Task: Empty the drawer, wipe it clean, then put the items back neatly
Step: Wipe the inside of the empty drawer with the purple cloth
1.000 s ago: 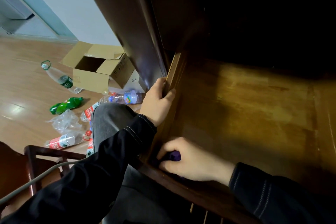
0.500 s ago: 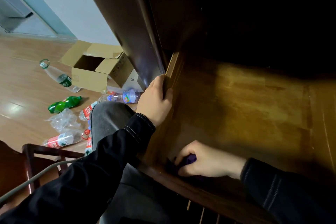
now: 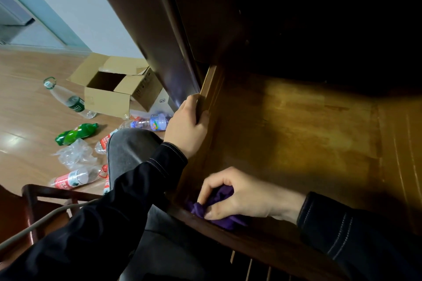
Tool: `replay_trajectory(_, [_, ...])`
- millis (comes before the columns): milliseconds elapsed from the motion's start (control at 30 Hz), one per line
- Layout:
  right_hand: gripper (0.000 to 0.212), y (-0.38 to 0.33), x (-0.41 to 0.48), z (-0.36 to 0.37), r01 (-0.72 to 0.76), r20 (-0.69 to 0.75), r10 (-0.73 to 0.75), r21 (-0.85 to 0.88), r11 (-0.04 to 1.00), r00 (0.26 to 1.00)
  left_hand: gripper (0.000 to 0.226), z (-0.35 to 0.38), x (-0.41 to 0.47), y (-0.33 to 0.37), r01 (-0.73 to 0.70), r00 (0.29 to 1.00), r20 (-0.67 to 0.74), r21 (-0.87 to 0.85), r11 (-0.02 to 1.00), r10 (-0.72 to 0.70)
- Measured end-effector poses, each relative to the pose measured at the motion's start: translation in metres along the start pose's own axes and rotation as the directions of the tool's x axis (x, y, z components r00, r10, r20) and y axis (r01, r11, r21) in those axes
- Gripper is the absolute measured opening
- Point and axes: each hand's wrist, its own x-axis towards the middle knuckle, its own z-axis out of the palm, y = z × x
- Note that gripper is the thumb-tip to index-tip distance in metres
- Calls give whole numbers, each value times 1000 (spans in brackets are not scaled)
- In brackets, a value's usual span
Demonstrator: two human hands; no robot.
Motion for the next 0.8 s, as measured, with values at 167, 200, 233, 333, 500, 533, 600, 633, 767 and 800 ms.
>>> replay_trajectory(167, [16, 1, 8, 3, -35, -22, 32, -118, 992, 999, 51, 0, 0, 0, 12, 1000, 19, -11, 1000, -12])
replay_trajectory(200, [16, 3, 10, 4, -72, -40, 65, -207, 976, 997, 50, 0, 0, 0, 11, 1000, 19, -11, 1000, -11])
replay_trajectory(233, [16, 4, 10, 5, -87, -51, 76, -256, 963, 996, 50, 0, 0, 0, 10, 1000, 17, -10, 1000, -10])
replay_trajectory(333, [15, 1, 4, 3, 52, -20, -55, -122, 991, 998, 48, 0, 0, -1, 3, 1000, 1, -4, 1000, -3])
replay_trajectory(500, [18, 1, 8, 3, -48, -2, 48, -61, 997, 999, 41, 2, 2, -5, -4, 1000, 7, 5, 1000, 3])
replay_trajectory(533, [19, 5, 10, 4, -108, -6, 108, -139, 984, 994, 41, 1, 2, -4, -6, 1000, 6, 5, 1000, 6])
replay_trajectory(600, [20, 9, 9, 3, -158, -6, 161, -219, 963, 987, 41, 0, 1, -4, -6, 1000, 5, 5, 1000, 6])
replay_trajectory(633, [18, 10, 7, 1, -143, 10, 148, -198, 970, 989, 41, 0, 1, -4, -8, 1000, 3, 9, 1000, 8])
replay_trajectory(767, [15, 6, -3, -9, -61, 91, 66, -54, 997, 994, 40, 2, 2, -4, -6, 1000, 8, 14, 1000, 6])
replay_trajectory(800, [15, 8, -2, -8, -83, 73, 89, -77, 994, 993, 40, 3, 2, -4, -12, 1000, 9, 14, 1000, 11])
